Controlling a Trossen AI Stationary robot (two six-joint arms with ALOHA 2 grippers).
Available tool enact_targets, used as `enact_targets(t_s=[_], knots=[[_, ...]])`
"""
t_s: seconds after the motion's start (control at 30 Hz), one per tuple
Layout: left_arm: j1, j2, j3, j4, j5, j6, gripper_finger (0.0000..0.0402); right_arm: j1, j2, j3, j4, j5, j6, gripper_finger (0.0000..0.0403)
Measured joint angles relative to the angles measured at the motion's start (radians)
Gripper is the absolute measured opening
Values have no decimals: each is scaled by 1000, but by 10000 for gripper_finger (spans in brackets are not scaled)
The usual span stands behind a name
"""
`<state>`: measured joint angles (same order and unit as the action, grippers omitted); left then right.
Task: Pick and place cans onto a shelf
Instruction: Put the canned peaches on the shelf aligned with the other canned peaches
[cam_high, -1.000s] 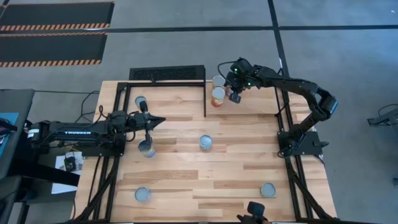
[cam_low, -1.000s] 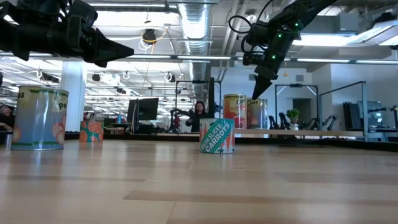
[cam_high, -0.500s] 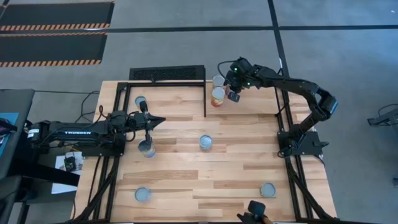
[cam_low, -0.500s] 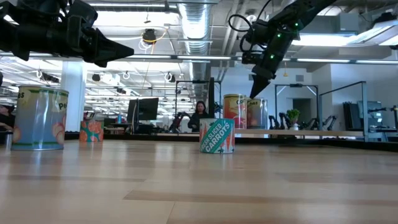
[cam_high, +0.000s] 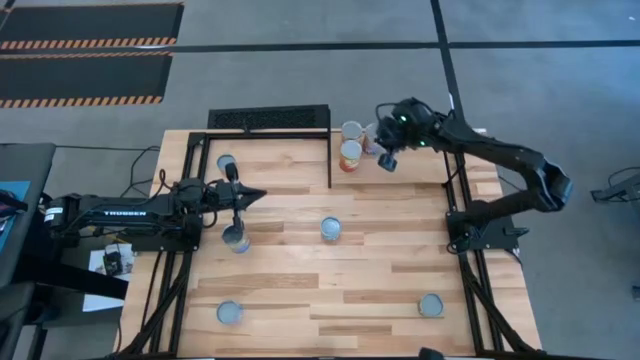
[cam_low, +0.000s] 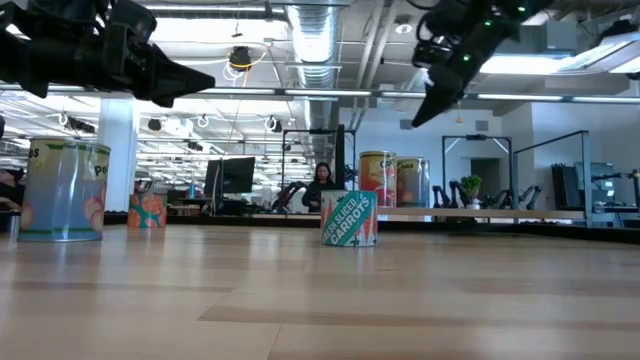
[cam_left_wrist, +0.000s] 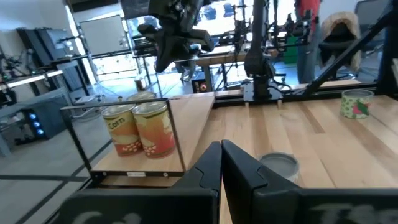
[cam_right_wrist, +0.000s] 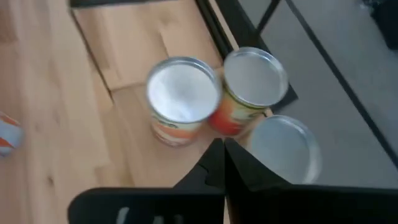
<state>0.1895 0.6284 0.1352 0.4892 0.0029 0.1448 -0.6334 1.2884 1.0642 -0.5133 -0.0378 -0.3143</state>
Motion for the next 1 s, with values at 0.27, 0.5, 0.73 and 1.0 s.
enact_targets(t_s=[0.27,0.5,0.73,1.0], knots=[[-71,0,57,-56,5,2,0,96,-186,-328,353,-69,103,6],[-193,12,138,-205,-90,19,0,321,-272,-478,622,22,149,4],[-317,60,229,-363,-228,-18,0,472,-290,-546,740,114,126,8],[-384,102,377,-692,-301,-266,0,536,-287,-613,788,114,126,7]])
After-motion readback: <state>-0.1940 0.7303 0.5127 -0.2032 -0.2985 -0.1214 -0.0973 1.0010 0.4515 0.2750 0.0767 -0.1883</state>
